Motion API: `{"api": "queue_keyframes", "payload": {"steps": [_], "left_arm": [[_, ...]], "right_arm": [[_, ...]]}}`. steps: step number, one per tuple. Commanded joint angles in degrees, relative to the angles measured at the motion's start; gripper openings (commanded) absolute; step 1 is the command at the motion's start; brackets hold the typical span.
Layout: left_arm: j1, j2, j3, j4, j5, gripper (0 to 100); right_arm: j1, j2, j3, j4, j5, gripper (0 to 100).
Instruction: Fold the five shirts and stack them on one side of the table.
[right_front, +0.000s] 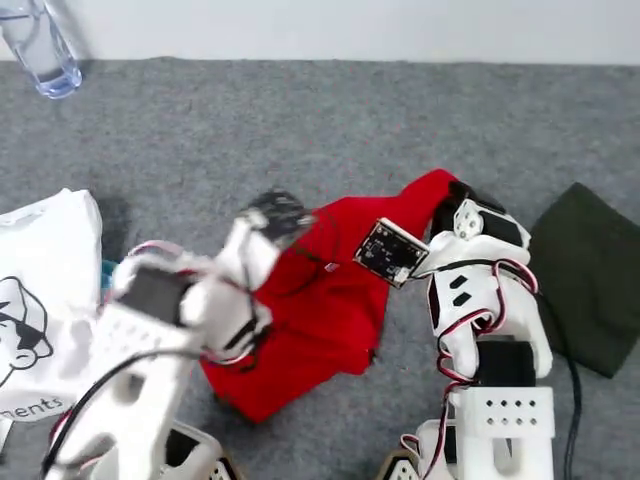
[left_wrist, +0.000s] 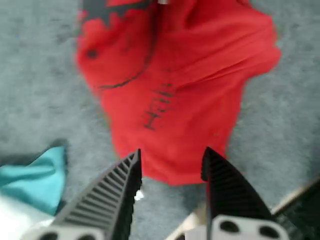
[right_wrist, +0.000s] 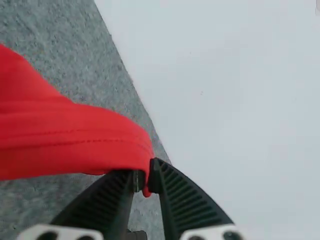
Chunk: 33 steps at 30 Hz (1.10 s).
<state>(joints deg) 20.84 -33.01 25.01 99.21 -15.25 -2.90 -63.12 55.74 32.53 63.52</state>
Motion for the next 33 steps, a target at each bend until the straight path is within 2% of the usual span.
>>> {"api": "queue_keyframes", "payload": {"steps": [1,7,15,22,28,33], "left_arm": [[3.9,9.0,-5.8,1.1,1.5,19],[4.0,21.1,-10.3,-0.8,4.7,19],[4.3,25.8,-10.1,-6.9,12.2,19],[4.4,26.0,-5.8,-11.2,12.8,19],[4.4,26.0,-0.5,-17.6,12.8,19],[5.1,28.4,0.2,-19.6,12.8,19]], "right_arm": [[0.6,-1.0,-0.2,0.1,-1.4,0.8],[1.5,-1.5,-0.2,0.5,-1.8,0.8],[7.1,-1.5,0.7,0.5,-18.9,0.8],[9.5,-1.5,1.1,0.6,-33.1,0.8],[6.5,-1.5,1.0,3.6,-34.6,0.8],[5.8,-1.5,1.0,4.4,-34.6,0.8]]}}
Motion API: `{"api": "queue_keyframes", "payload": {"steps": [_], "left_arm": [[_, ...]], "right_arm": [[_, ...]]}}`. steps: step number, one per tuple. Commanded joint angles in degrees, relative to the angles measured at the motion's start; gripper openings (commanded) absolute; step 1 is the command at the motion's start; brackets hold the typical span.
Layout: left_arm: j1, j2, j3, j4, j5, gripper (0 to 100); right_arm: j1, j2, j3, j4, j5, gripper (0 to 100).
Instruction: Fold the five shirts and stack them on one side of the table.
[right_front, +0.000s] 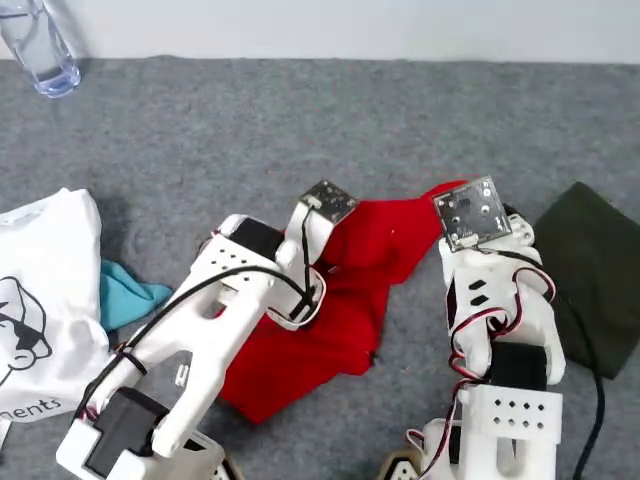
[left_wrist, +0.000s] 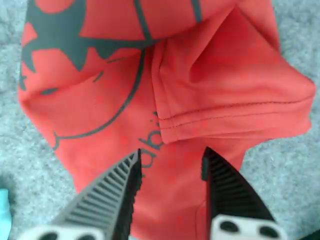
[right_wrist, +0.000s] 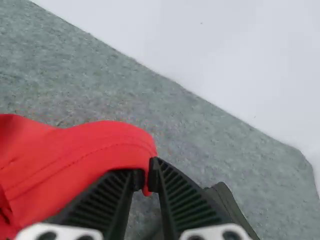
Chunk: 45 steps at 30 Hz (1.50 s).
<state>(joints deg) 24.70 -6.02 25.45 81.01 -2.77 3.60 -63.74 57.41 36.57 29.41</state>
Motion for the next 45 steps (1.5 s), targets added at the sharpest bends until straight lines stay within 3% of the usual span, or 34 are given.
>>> {"api": "queue_keyframes", "payload": {"steps": [1,11,21,29,36,45], "left_arm": [[1.8,3.0,-0.4,-1.4,0.4,19],[2.5,12.2,-1.2,-7.3,0.4,19],[2.6,17.0,-1.5,-7.6,0.4,18],[4.0,17.1,-1.2,-9.8,0.4,9],[7.8,16.5,-1.1,-9.2,0.4,7],[7.6,7.0,-0.9,-3.3,0.0,1]], "right_arm": [[-0.7,-0.9,-0.7,0.3,-0.5,0.8],[-0.7,-0.9,-0.6,0.4,-0.2,0.8],[-0.7,-0.9,-0.6,0.4,-0.2,0.8],[-0.7,-0.9,-0.6,0.4,-0.2,0.8],[-0.4,-0.9,-0.6,0.4,-0.1,0.8],[-0.5,-0.9,-0.9,0.3,1.8,0.8]]}}
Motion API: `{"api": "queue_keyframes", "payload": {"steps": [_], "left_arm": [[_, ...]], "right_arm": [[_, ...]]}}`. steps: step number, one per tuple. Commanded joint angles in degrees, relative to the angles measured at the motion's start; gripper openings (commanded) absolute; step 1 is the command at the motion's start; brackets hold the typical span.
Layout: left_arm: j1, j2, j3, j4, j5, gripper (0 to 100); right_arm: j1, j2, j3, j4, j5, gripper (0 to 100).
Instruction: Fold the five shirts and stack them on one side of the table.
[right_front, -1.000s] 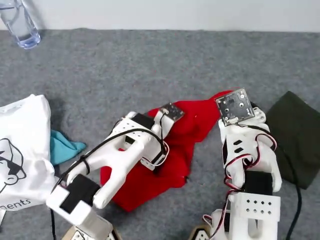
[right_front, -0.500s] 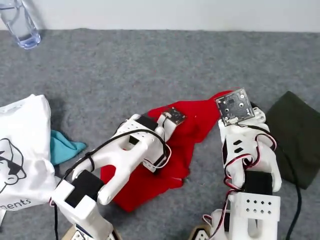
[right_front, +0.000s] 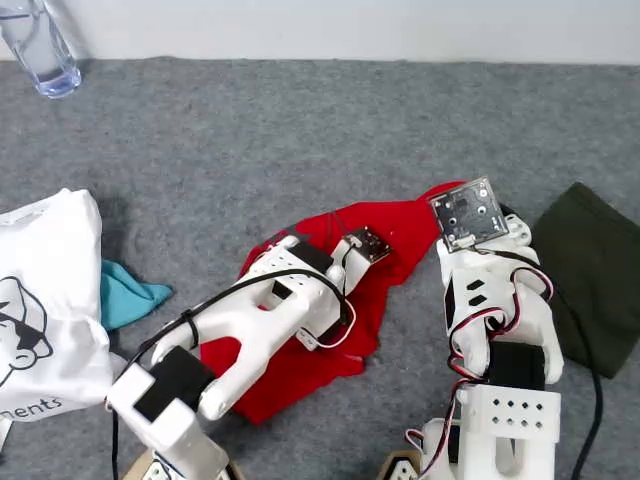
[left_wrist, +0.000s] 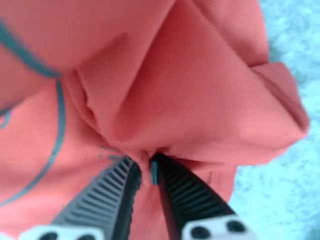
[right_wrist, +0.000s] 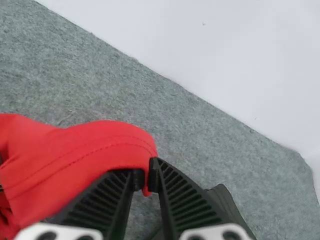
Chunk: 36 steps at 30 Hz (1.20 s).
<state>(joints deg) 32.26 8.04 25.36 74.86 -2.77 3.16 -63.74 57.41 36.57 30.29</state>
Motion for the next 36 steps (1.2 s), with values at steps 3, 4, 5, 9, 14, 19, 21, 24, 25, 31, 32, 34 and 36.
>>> {"api": "queue_keyframes", "payload": {"steps": [3,4,5,9,14,19,21,24,25,31,32,34,36], "left_arm": [[0.0,-16.2,-0.8,5.4,-0.2,1],[0.0,-19.5,-0.8,6.3,-0.2,1],[0.0,-22.8,-0.8,7.2,-0.3,1],[-0.3,-33.9,-1.2,11.4,-2.9,1],[-8.2,-44.7,-1.3,13.2,-5.2,1],[-18.2,-52.6,-1.4,13.4,-10.9,1],[-21.9,-55.4,-1.8,13.4,-12.6,1],[-26.7,-59.3,-3.7,13.4,-14.6,1],[-27.9,-60.3,-4.4,13.4,-15.0,1],[-29.1,-62.9,-4.1,16.0,-18.8,1],[-28.4,-62.7,-3.6,16.9,-20.0,1],[-26.7,-61.5,-2.2,18.7,-22.6,1],[-25.8,-59.6,-0.2,20.0,-23.8,1]], "right_arm": [[0.1,-0.9,-0.9,0.3,1.0,0.8],[0.2,-0.9,-0.9,0.3,1.0,0.8],[0.3,-0.9,-0.9,0.3,1.0,0.8],[2.1,-0.9,-1.4,-0.1,1.0,0.8],[4.5,-0.9,-4.6,0.3,1.0,0.8],[7.9,-0.9,-8.1,0.4,0.6,0.8],[9.1,-1.5,-9.4,0.4,0.6,0.8],[9.9,-5.0,-10.1,0.4,1.0,0.8],[9.9,-6.7,-10.1,0.4,1.0,0.8],[9.5,-13.6,-9.6,0.6,1.1,0.8],[9.5,-13.6,-9.3,1.0,1.3,0.8],[8.6,-13.6,-7.6,1.8,3.5,0.8],[6.2,-14.1,-4.7,2.4,5.9,0.8]]}}
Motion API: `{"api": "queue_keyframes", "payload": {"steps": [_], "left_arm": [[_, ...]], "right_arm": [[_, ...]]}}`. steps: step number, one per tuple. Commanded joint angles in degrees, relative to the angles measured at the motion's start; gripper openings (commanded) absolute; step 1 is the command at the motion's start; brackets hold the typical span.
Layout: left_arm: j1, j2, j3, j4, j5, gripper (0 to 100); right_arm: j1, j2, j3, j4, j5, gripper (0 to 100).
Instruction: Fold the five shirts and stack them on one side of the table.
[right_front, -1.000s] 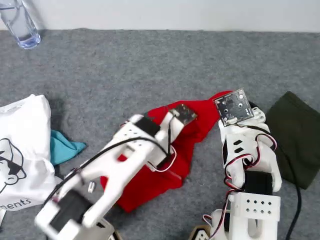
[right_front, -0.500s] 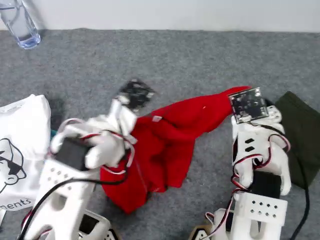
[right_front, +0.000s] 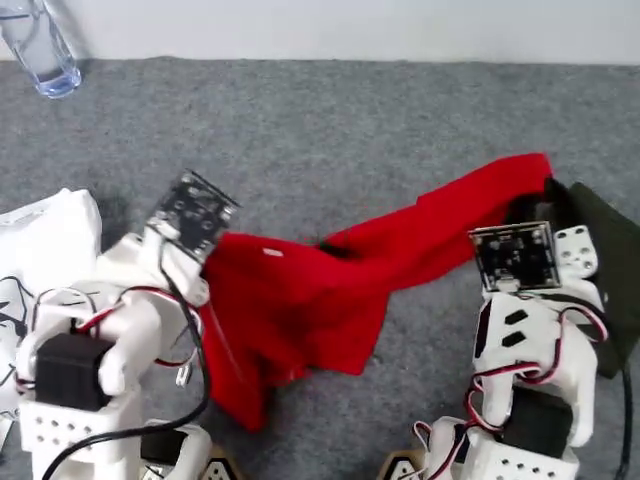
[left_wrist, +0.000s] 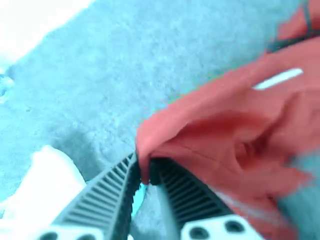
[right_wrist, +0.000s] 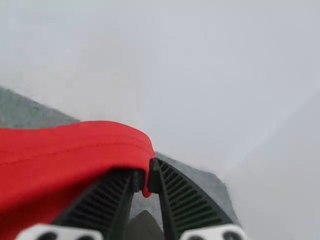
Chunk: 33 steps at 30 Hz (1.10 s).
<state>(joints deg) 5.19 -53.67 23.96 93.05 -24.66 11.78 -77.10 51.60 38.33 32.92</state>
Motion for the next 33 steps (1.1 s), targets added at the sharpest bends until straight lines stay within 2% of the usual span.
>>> {"api": "queue_keyframes", "payload": {"steps": [1,5,12,19,28,33], "left_arm": [[1.6,3.3,2.4,1.9,-2.1,1],[1.9,9.6,9.3,1.2,-5.4,1],[4.3,14.2,19.1,-4.7,-5.7,2],[4.1,14.2,18.9,-4.7,-3.0,23],[6.0,14.7,12.0,-0.6,-3.1,23],[6.8,14.9,17.4,-8.5,-2.8,21]], "right_arm": [[-3.2,-0.7,2.8,0.7,4.2,0.8],[-5.1,-0.7,7.8,0.7,5.5,0.8],[-5.4,-0.6,11.4,0.0,5.6,0.8],[-5.4,-0.3,11.4,0.0,5.6,0.8],[-5.4,-0.6,11.3,0.0,5.6,0.8],[-6.8,-0.7,11.1,0.7,5.6,0.8]]}}
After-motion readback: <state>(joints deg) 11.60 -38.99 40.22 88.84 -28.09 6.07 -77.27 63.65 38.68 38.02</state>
